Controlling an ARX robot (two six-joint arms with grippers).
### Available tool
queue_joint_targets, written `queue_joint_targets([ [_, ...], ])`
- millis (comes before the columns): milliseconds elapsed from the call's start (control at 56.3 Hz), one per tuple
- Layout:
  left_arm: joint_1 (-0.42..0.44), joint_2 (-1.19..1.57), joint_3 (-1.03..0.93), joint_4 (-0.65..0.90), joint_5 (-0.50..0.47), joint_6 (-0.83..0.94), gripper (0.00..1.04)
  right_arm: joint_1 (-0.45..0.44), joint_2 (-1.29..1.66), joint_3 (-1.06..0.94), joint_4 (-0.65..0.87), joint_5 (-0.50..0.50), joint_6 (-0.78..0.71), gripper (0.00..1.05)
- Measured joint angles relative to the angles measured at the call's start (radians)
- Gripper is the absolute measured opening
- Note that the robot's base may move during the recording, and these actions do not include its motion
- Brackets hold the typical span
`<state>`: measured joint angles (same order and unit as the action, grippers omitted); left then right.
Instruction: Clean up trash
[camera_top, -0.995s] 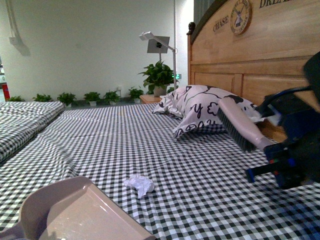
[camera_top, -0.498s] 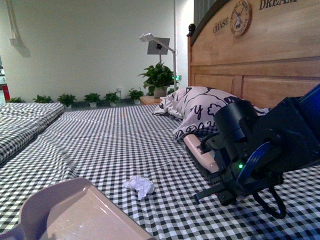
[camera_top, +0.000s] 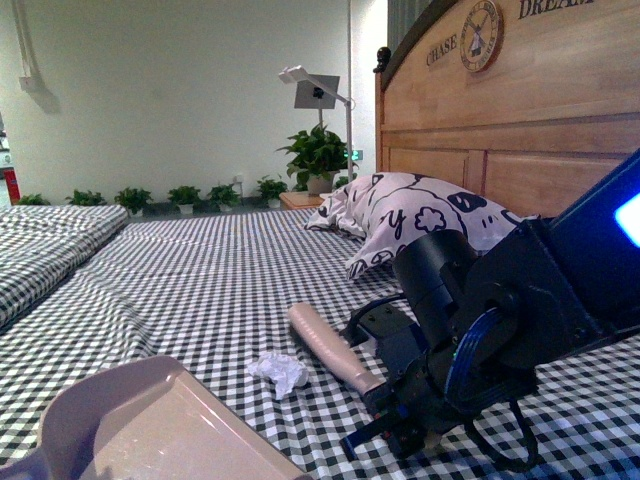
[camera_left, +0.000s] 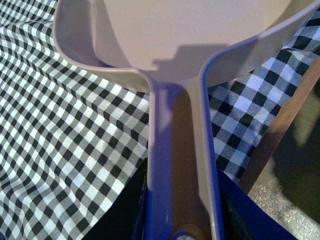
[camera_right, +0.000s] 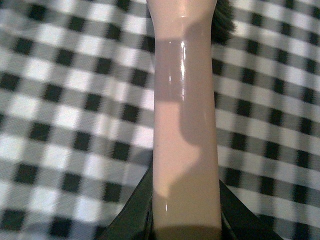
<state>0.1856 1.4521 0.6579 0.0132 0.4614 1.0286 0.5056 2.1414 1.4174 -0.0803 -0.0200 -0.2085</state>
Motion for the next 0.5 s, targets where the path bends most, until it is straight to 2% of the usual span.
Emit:
queue_joint_targets([
  [53, 0.000, 0.000, 0.000, 0.000, 0.000, 0.000, 0.28, 0.000, -0.040, -0.036, -0.016, -0.111, -0.025, 0.19],
  [160, 0.000, 0.000, 0.000, 0.000, 0.000, 0.000, 0.28, -0.012, -0.174, -0.118, -0.105, -0.395, -0.092, 0.19],
  [249, 0.000, 0.000, 0.000, 0.000, 0.000, 0.000, 0.28, -0.039, -0.279, -0.151, -0.192, -0.549, -0.149, 0.19],
  [320, 0.000, 0.000, 0.000, 0.000, 0.000, 0.000, 0.28, -0.077, -0.358, -0.165, -0.228, -0.575, -0.184, 0.19],
  [498, 0.000, 0.000, 0.000, 0.000, 0.000, 0.000, 0.28, -0.196, -0.457, -0.204, -0.167, -0.498, -0.211, 0.19],
])
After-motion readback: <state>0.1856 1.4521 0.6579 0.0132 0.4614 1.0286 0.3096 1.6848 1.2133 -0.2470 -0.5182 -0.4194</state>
